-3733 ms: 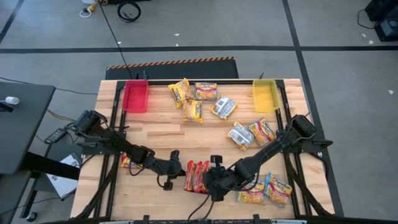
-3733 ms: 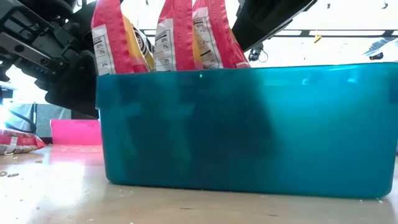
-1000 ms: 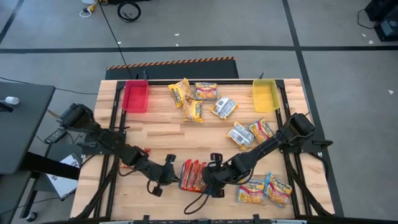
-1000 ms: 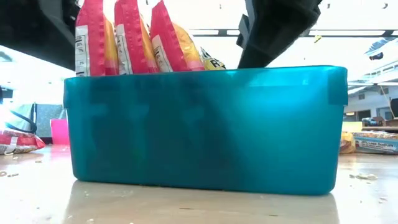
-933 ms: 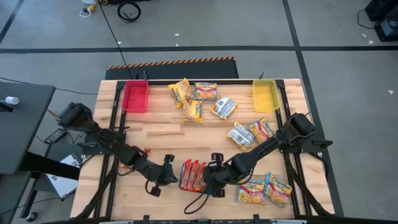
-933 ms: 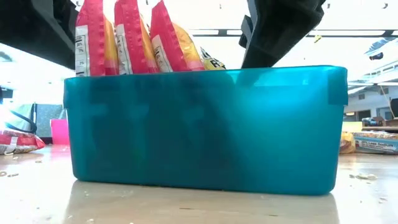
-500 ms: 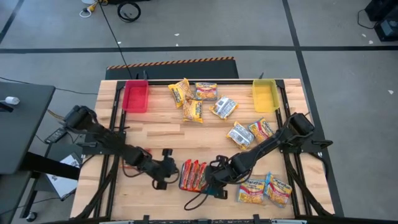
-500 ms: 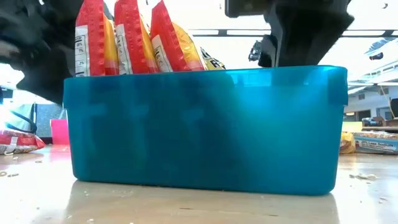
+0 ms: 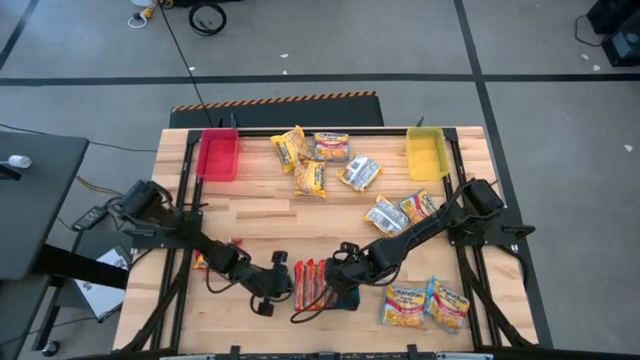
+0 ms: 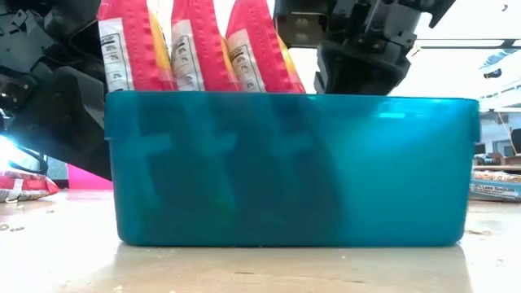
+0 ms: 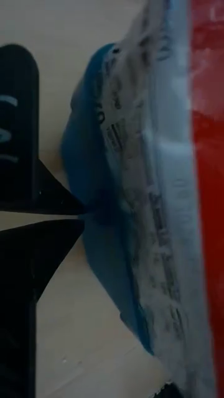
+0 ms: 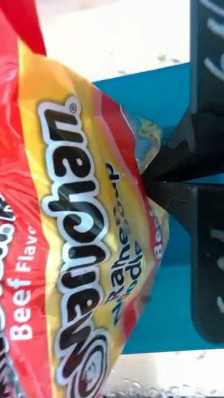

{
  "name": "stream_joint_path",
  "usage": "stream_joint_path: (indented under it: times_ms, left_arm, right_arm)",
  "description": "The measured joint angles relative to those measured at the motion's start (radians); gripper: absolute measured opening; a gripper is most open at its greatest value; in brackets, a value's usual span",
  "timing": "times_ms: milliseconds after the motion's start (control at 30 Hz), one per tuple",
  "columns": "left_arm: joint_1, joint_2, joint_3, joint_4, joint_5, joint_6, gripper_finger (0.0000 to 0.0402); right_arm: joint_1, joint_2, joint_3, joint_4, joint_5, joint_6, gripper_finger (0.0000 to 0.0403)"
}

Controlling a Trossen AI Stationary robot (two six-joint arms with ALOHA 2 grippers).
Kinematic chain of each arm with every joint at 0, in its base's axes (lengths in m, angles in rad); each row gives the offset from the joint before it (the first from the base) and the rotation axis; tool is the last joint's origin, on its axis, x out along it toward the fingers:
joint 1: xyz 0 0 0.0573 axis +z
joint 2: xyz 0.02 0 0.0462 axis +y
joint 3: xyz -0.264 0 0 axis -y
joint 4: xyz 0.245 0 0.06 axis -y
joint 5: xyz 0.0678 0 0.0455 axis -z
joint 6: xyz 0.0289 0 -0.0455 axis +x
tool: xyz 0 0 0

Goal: Sort Maruchan noodles
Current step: Put the right red noodle pack into the blue bin, then put the red noodle pack into the blue bin

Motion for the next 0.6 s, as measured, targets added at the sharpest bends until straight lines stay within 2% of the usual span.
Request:
stream_joint_path:
  times_ms: [367,600]
  left_arm:
    - [-0.003,-0.017,0.003,-0.061,-0.001,-0.027,0.0029]
    - [-0.016,-0.13,0.002,-0.266,0.001,-0.062,0.0029]
  right_arm:
    - [0.006,0.0,0.0,-0.03,-0.016,0.044,0.0009]
    - [0.025,-0.047,0.001,-0.089,-0.007,0.074,0.0009]
